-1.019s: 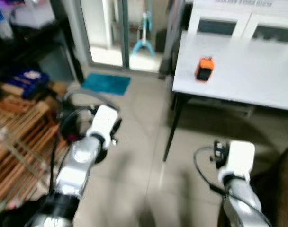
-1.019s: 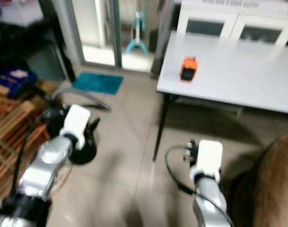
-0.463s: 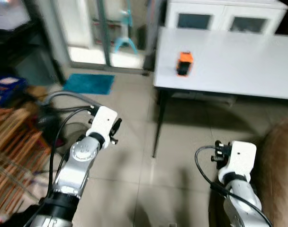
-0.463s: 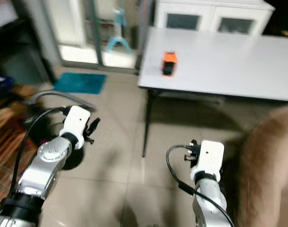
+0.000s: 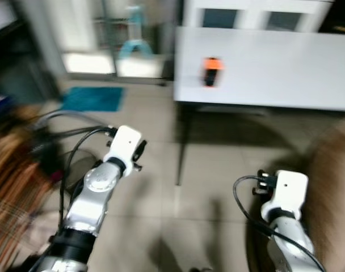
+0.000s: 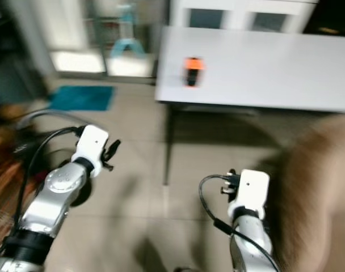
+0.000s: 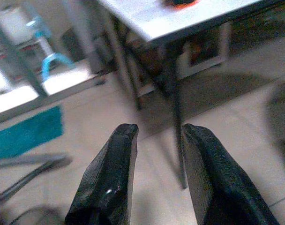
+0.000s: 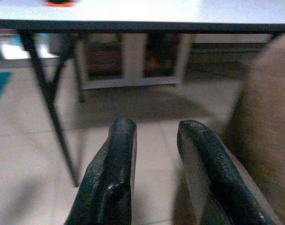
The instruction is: Move the pillow to the sofa from floor
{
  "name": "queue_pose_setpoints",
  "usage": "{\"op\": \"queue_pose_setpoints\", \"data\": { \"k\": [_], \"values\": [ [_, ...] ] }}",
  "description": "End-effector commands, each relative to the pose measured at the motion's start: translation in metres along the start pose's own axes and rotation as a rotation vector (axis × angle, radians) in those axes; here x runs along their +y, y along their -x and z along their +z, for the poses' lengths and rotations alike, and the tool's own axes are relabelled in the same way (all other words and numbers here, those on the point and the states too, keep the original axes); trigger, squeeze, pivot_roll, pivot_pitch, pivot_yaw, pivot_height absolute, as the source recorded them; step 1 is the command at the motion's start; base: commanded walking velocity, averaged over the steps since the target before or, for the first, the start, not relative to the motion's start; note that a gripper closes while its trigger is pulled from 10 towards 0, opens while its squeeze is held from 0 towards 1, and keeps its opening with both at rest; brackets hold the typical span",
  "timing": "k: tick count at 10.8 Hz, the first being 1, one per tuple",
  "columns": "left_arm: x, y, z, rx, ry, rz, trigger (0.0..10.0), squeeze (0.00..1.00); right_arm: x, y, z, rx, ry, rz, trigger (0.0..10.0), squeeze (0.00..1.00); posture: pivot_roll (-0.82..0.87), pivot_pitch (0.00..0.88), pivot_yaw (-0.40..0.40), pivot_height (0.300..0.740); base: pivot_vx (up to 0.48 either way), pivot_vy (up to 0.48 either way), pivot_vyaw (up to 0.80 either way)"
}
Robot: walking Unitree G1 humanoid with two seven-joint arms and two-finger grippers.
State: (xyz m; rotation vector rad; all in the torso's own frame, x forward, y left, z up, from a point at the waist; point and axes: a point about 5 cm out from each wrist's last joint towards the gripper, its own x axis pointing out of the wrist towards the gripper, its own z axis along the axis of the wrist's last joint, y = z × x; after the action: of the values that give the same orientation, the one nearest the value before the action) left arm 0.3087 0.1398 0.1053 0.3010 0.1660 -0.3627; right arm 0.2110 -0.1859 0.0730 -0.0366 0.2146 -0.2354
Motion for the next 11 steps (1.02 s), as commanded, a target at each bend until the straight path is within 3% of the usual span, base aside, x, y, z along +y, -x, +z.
{"op": "queue_pose_setpoints", "data": {
  "k": [1, 4, 5, 6, 8, 11],
  "values": [
    [0.0059, 0.0014, -0.0018, 0.008, -0.01, 0.011, 10.0, 0.0, 0.0015, 0.0013, 0.0022, -0.003, -0.001, 0.0, 10.0, 0.0, 0.0, 0.0, -0.007, 0.74, 0.0, 0.454, 0.0],
    [0.0032, -0.0029, -0.0003, 0.004, -0.02, -0.009, 10.0, 0.0, -0.0004, 0.0063, 0.0011, 0.004, -0.013, -0.027, 10.0, 0.0, -0.01, 0.0, 0.006, 0.74, 0.0, 0.455, 0.0],
    [0.002, -0.0043, 0.0014, -0.001, -0.064, -0.025, 10.0, 0.0, -0.0009, 0.0076, 0.0003, 0.009, -0.015, -0.035, 10.0, 0.0, -0.02, 0.0, 0.01, 0.74, 0.0, 0.0, 0.0],
    [-0.0021, -0.0052, 0.0027, -0.017, -0.088, -0.059, 10.0, 0.0, -0.0012, 0.0095, 0.0012, 0.013, -0.015, -0.047, 10.0, 0.0, -0.02, 0.0, 0.016, 0.74, 0.0, -0.48, -0.8],
    [-0.0022, -0.0068, 0.0019, -0.015, -0.062, -0.053, 10.0, 0.0, -0.0029, 0.0103, 0.003, 0.015, -0.01, -0.065, 10.0, 0.0, -0.03, 0.0, 0.018, 0.74, 0.0, -0.48, 0.0],
    [0.0017, -0.0043, 0.0008, -0.034, 0.015, 0.003, 10.0, 0.0, -0.0058, 0.0078, 0.007, 0.023, 0.009, -0.069, 10.0, 0.0, -0.03, 0.0, 0.0, 0.74, 0.0, 0.0, 0.0]
  ]
}}
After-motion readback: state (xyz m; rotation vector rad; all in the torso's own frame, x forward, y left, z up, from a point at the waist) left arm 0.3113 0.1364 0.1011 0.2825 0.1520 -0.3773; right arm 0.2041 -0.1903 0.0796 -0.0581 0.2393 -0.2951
